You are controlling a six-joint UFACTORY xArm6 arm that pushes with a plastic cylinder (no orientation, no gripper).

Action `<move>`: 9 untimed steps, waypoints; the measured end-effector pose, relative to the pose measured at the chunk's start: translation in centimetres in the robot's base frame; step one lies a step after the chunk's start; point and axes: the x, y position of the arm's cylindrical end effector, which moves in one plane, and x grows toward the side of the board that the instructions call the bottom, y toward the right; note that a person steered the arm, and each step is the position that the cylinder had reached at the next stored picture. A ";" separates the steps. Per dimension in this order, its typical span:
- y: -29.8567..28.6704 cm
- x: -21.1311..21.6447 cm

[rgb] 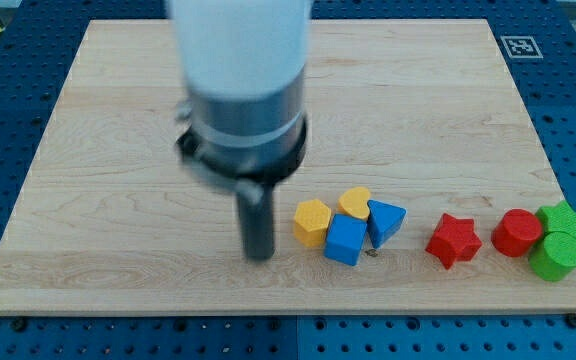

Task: Point your arm to the red star

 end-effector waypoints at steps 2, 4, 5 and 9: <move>5.7 2.4; 15.2 2.3; 17.0 0.6; 16.9 -3.2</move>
